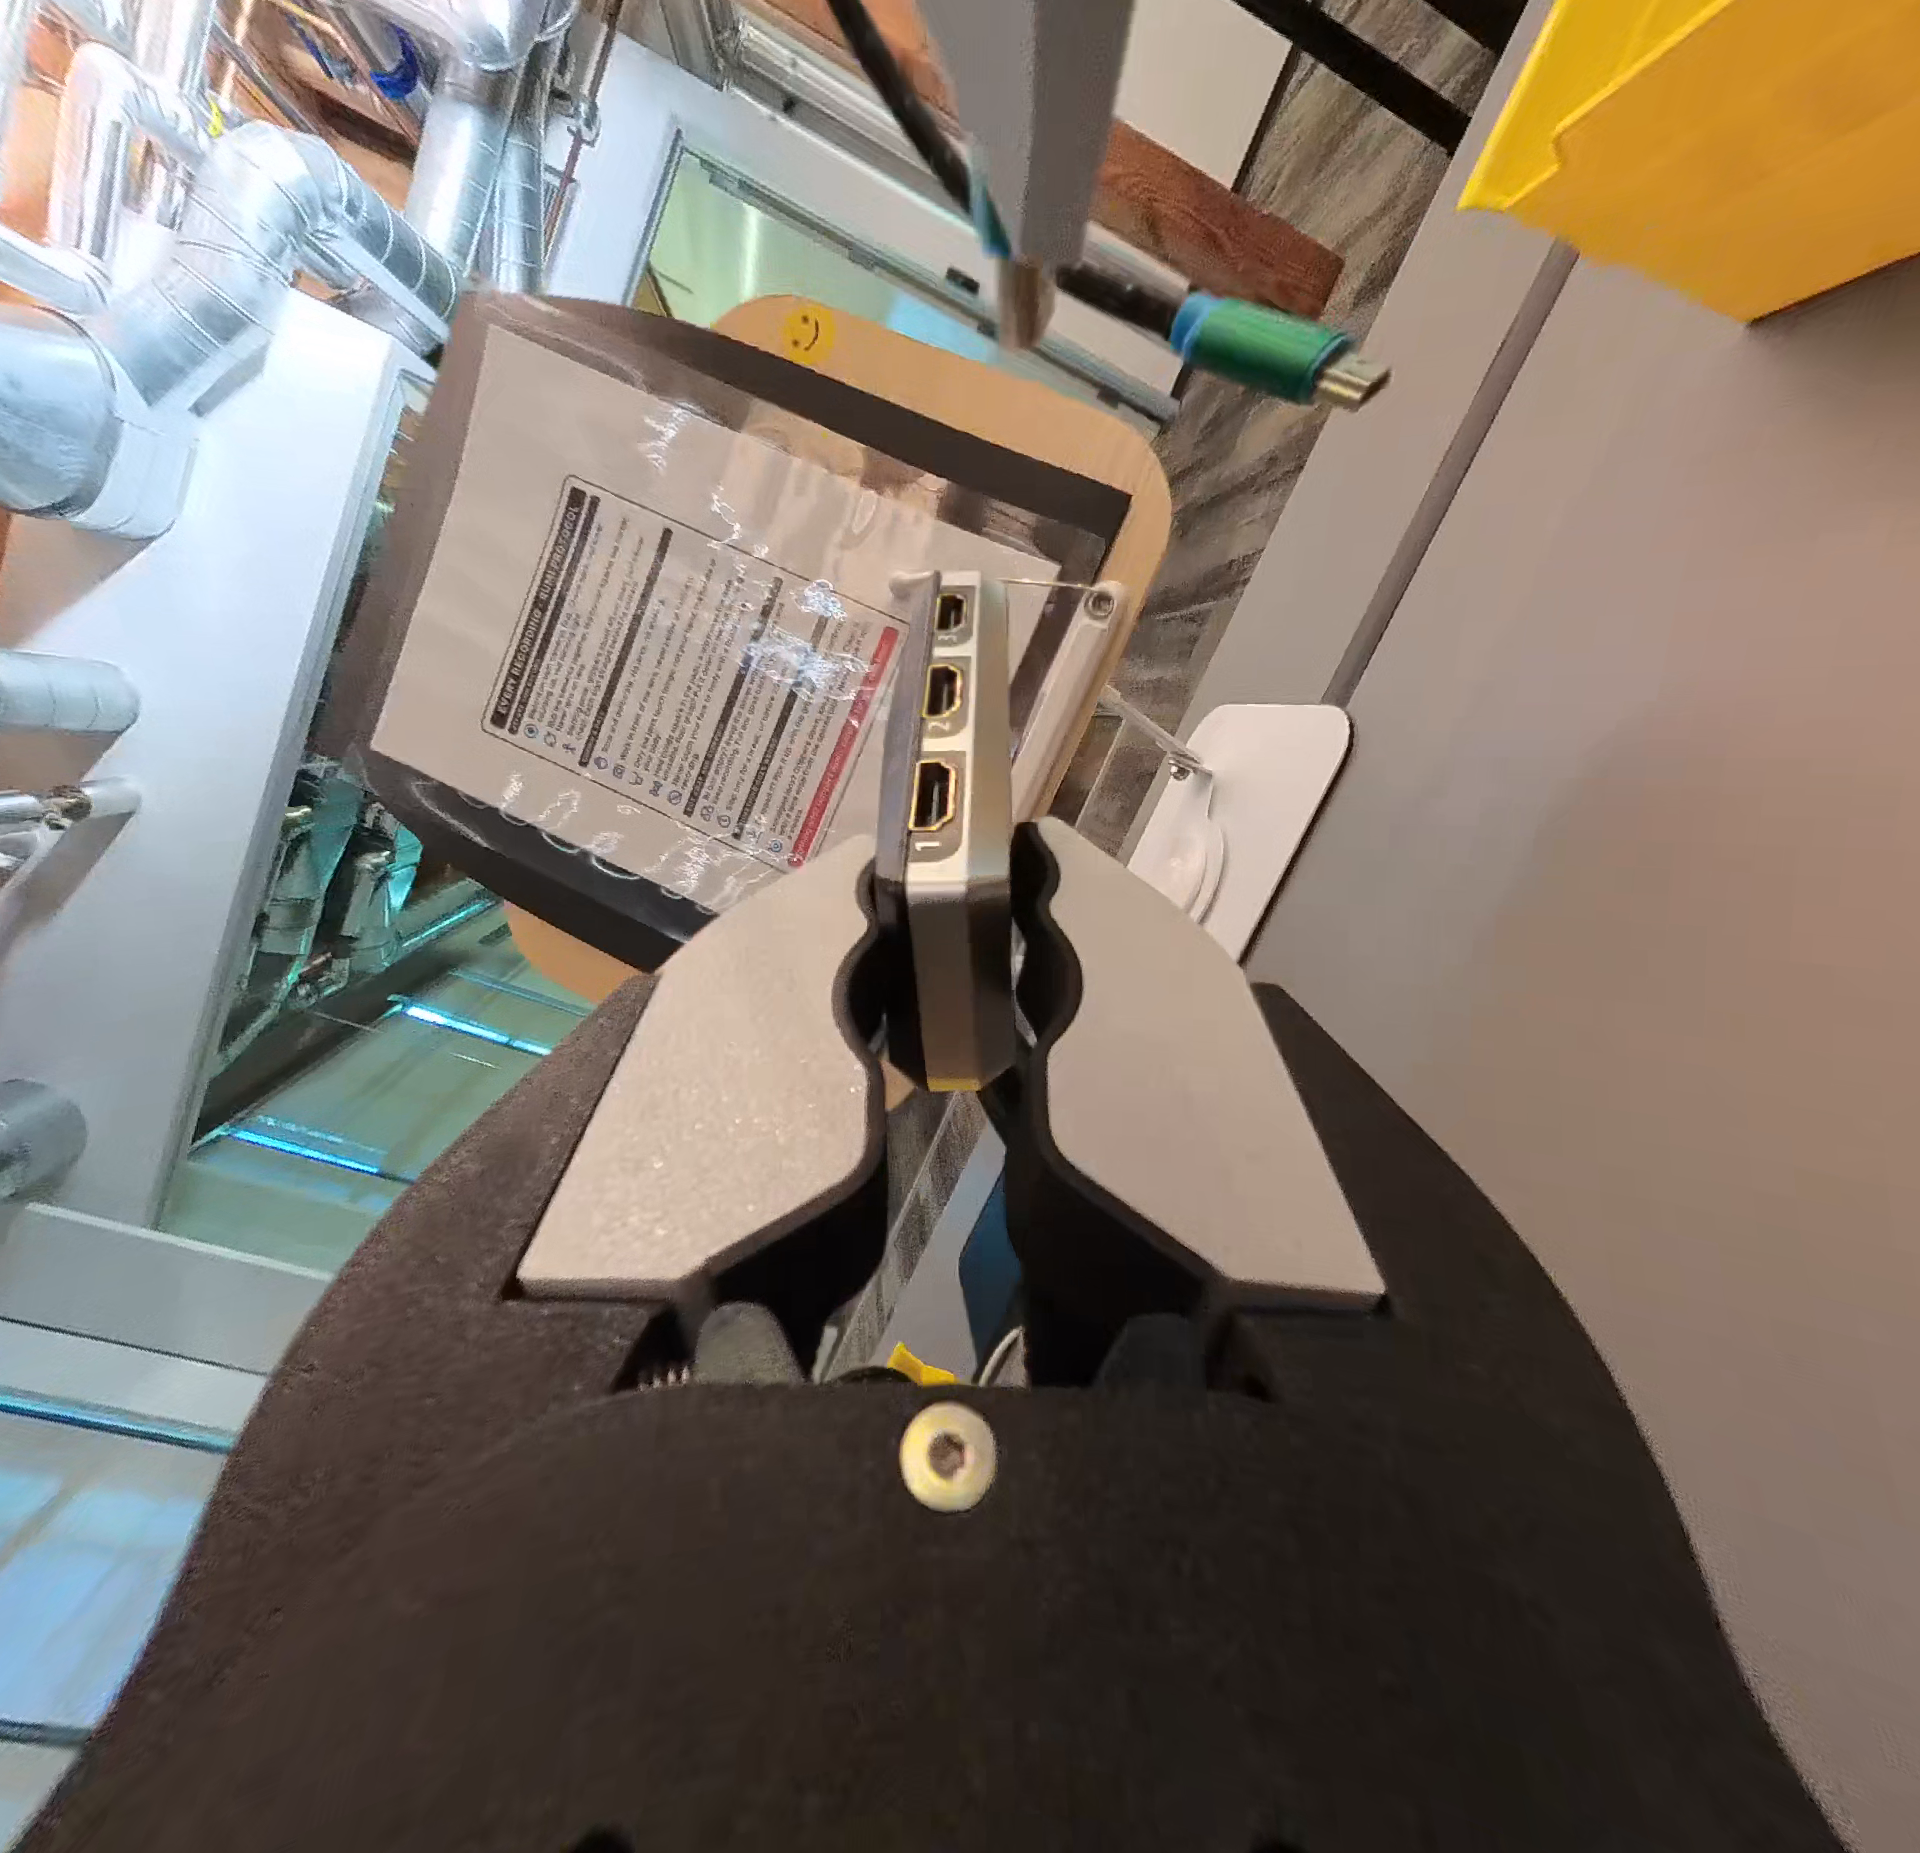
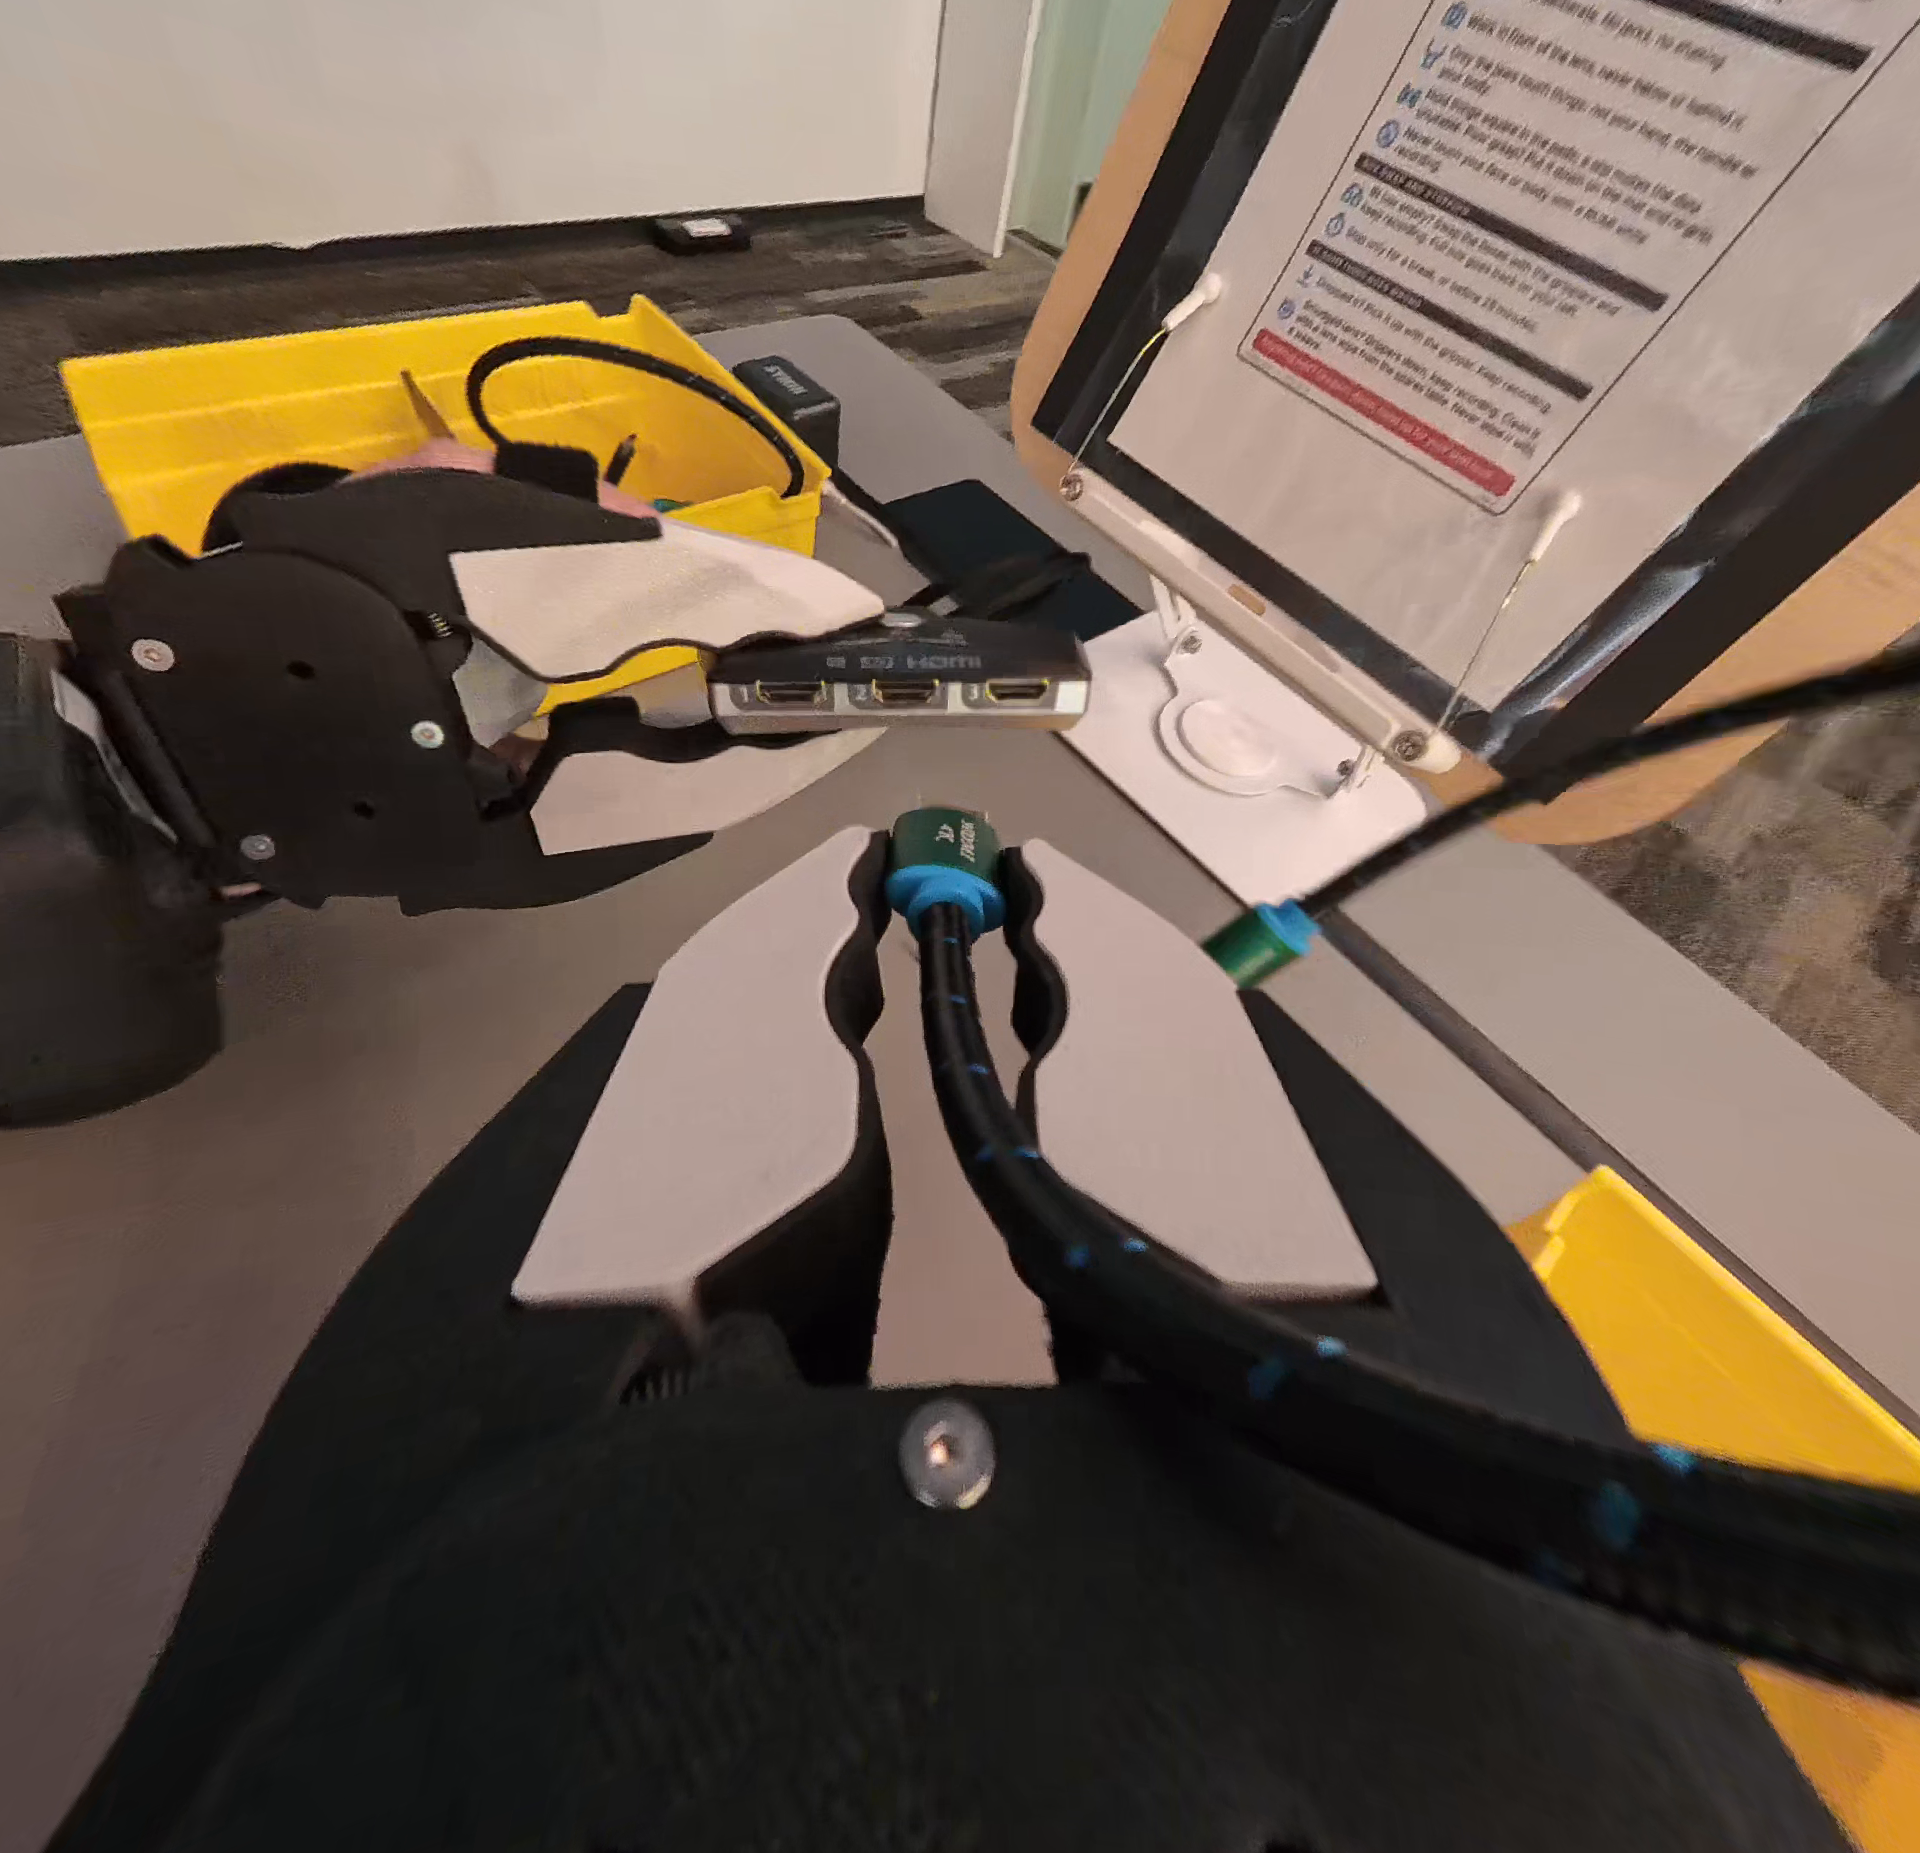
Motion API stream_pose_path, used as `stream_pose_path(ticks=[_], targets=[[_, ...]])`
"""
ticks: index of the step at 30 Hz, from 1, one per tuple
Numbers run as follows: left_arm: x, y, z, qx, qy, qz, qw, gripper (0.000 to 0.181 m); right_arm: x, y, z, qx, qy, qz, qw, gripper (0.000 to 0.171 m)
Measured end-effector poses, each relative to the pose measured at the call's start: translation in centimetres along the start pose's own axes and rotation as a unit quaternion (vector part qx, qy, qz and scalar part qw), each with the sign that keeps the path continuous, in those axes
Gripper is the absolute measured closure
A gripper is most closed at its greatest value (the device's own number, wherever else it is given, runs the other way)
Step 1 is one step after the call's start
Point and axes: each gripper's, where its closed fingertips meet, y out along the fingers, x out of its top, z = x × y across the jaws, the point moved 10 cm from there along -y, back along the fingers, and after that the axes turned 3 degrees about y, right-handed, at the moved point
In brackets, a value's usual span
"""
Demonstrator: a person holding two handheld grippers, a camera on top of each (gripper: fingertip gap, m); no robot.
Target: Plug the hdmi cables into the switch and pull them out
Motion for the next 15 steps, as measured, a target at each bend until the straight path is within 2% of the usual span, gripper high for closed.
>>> stream_pose_path(ticks=[4, 8, 12, 15], targets=[[0.4, -0.5, 0.2, -0.014, -0.009, -0.009, 1.0, 0.158, 0.3, -2.5, -1.4, 0.028, 0.011, 0.023, 0.999, 0.149], [0.3, -0.7, 0.7, -0.019, -0.03, -0.018, 0.999, 0.157, -0.1, -6.8, -3.3, 0.083, 0.042, 0.065, 0.994, 0.149], [0.6, -1.1, 1.5, -0.03, -0.056, -0.033, 0.997, 0.157, -3.2, -11.3, -5.7, 0.136, 0.057, 0.135, 0.98, 0.149], [0.8, -1.4, 2.0, -0.039, -0.071, -0.041, 0.996, 0.157, -6.3, -13.1, -7.3, 0.193, 0.058, 0.167, 0.965, 0.149]])
